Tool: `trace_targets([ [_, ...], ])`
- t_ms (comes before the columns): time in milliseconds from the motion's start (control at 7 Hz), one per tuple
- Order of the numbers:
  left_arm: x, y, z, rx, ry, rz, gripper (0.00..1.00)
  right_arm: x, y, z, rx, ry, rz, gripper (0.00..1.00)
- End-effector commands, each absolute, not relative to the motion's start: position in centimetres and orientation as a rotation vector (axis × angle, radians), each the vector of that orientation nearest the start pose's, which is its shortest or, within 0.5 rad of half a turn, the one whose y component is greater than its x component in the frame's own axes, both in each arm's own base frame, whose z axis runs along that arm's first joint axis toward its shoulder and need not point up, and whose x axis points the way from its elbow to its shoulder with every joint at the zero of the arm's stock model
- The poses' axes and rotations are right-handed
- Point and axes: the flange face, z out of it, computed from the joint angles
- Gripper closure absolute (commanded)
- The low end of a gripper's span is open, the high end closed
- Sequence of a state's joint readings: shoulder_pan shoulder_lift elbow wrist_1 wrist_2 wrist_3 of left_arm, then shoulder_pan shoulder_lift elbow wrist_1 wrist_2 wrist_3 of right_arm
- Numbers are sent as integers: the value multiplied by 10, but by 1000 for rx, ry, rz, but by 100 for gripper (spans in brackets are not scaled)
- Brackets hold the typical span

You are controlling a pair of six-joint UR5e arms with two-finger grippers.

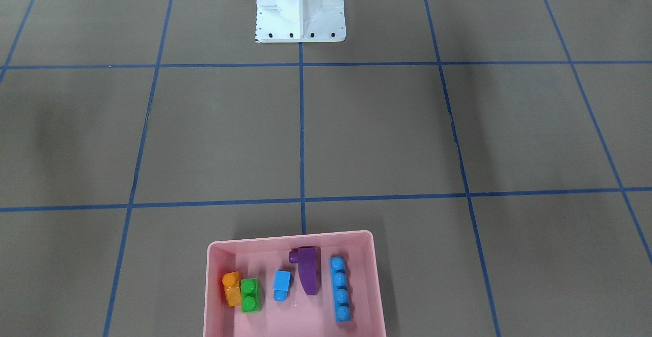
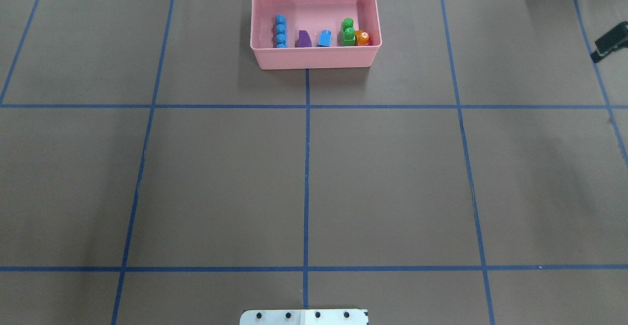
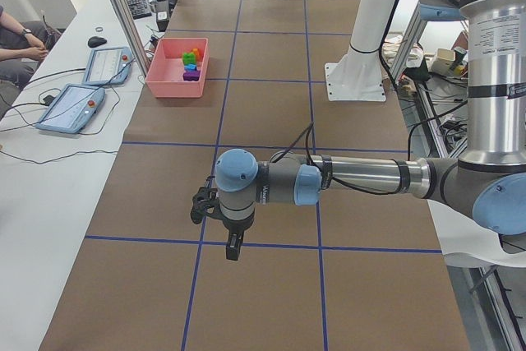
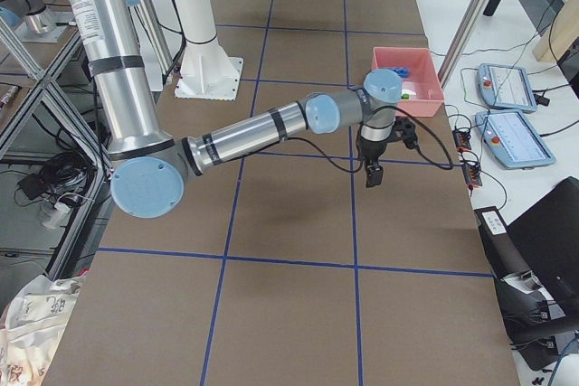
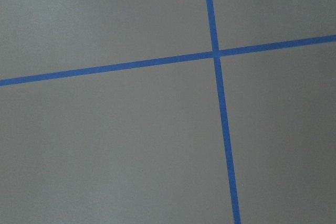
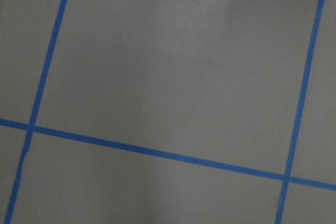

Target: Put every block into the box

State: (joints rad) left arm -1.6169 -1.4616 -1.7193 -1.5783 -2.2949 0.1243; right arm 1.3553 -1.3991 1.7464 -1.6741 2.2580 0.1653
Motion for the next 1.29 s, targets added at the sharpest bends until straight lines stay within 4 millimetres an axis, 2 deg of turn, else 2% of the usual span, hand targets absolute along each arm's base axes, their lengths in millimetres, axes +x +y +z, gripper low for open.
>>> trace_targets([
  [0, -88, -445, 640, 108, 716, 96, 0, -15, -477, 593, -61, -707, -35, 0],
  [143, -87, -437, 646, 98, 721, 93, 0, 2, -442, 617, -71, -705, -3, 0],
  [286, -87, -434, 648, 96, 726, 95, 0, 29, -422, 623, -49, -713, 50, 0],
  [429, -87, -434, 647, 98, 726, 96, 0, 41, -400, 621, -34, -710, 48, 0],
  [571, -87, -434, 646, 101, 726, 97, 0, 48, -392, 624, 0, -712, -35, 0],
  [857, -87, -435, 639, 116, 724, 105, 0, 48, -395, 623, 11, -711, -58, 0],
  [1143, -87, -435, 637, 119, 724, 107, 0, 47, -391, 639, -21, -712, -47, 0],
])
